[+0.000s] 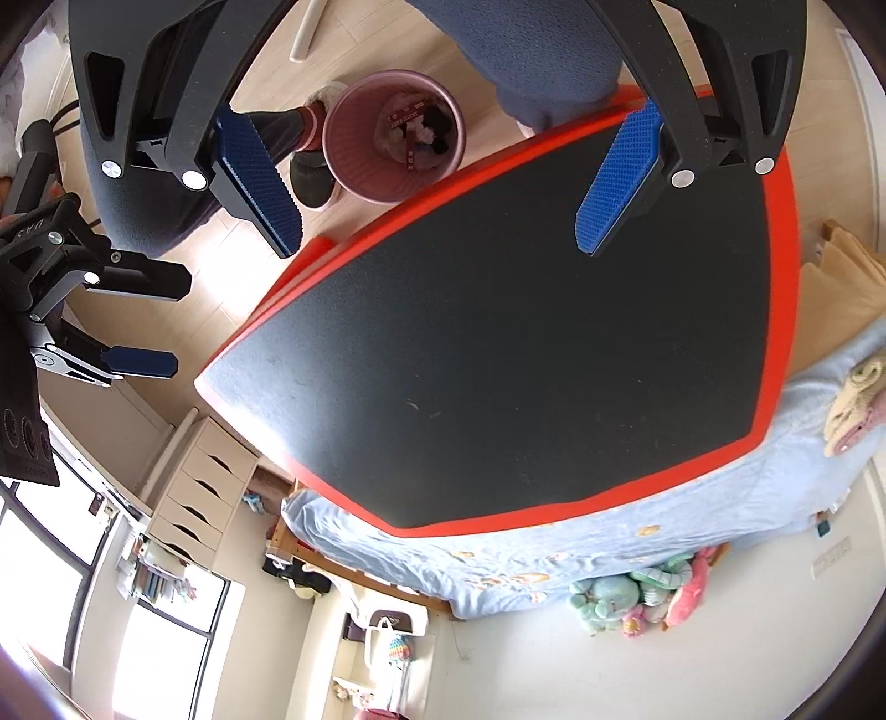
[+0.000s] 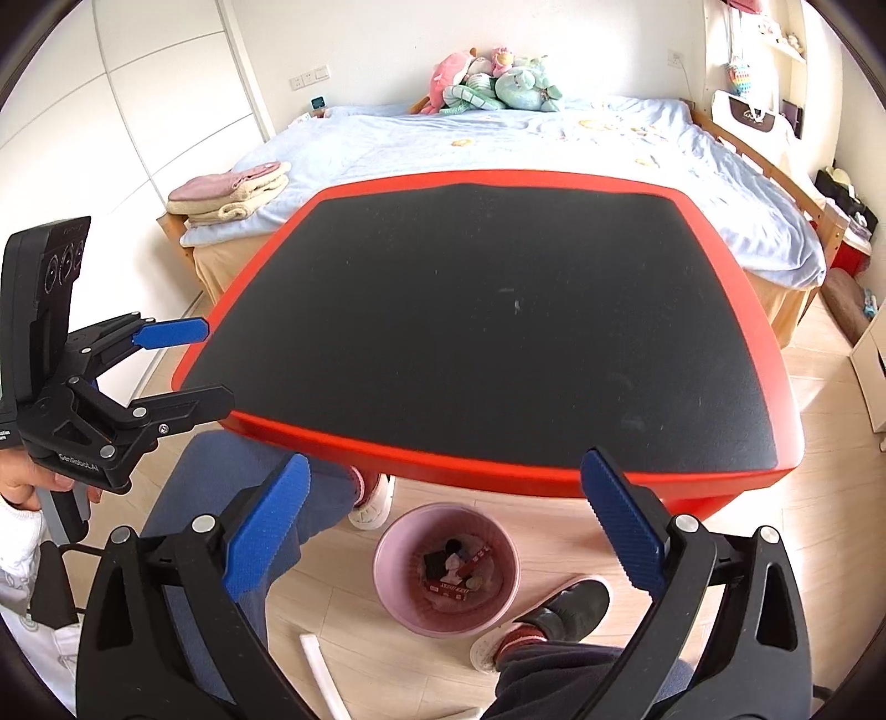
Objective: Collect trash
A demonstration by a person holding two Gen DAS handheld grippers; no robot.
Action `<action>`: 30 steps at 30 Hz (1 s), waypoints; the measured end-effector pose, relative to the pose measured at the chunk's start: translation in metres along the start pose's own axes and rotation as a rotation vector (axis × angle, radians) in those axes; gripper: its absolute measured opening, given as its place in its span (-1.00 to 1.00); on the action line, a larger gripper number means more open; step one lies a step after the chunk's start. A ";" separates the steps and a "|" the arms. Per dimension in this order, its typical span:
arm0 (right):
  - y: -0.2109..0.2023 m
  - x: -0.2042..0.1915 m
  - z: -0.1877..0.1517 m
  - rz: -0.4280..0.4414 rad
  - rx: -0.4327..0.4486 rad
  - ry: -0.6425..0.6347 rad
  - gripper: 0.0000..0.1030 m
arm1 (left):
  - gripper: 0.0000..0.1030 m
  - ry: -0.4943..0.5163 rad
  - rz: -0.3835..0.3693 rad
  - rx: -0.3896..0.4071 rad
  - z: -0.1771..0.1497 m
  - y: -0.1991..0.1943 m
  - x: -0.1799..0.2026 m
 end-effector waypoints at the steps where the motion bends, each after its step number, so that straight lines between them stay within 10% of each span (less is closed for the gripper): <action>1: -0.002 0.000 0.007 -0.007 0.012 -0.005 0.90 | 0.85 -0.008 0.007 0.013 0.005 -0.002 -0.004; 12: -0.009 0.008 0.070 -0.038 0.095 -0.014 0.93 | 0.87 -0.088 0.110 0.074 0.042 -0.015 -0.039; 30: 0.006 0.002 0.076 -0.052 0.071 -0.037 0.93 | 0.88 -0.105 0.153 0.068 0.044 -0.014 -0.044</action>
Point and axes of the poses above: each gripper's, at about its wrist camera, not at the fingertips, and y roughly the way its jaws point, x to its right, z to its top, the point moved 8 cm from there along y, roughly the way its jaws point, and after that the axes turned 2 degrees about -x, right-handed, at the moved point
